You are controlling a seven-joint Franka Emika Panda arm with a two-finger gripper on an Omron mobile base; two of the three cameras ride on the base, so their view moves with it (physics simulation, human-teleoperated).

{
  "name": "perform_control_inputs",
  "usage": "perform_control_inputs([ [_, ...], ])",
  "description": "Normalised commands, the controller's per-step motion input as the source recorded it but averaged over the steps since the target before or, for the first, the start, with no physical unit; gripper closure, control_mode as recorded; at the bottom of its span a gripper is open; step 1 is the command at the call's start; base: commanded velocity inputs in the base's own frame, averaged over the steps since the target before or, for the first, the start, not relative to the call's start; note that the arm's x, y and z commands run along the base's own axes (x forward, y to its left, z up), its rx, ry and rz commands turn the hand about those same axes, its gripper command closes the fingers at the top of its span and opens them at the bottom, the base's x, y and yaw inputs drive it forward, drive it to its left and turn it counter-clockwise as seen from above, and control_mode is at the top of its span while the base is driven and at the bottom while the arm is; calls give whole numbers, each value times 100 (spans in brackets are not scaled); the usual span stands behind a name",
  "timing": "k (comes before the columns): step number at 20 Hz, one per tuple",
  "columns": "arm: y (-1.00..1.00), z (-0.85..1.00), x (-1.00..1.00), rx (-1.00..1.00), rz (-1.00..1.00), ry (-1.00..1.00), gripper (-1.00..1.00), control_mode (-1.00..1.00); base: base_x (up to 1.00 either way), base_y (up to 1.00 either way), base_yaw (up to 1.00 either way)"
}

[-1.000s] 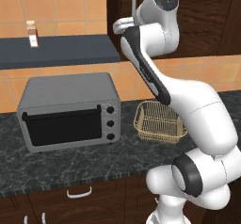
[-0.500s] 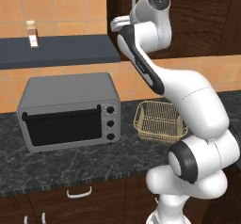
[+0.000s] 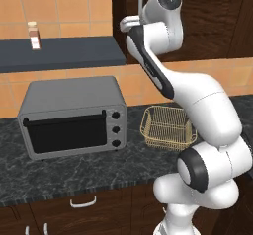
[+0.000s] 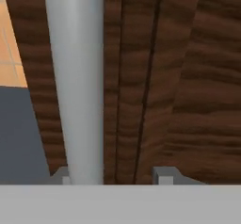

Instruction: Open the cabinet, pick up the bread from the cabinet and place it in the basket. Then move the basket to the dining counter.

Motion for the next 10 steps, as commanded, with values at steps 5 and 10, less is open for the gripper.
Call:
perform_control_inputs([
  [5,-100,-8,-28,3,0,-3,100,-100,0,0,0],
  [10,-100,0,-71,6,0,-13,100,-100,0,0,0],
])
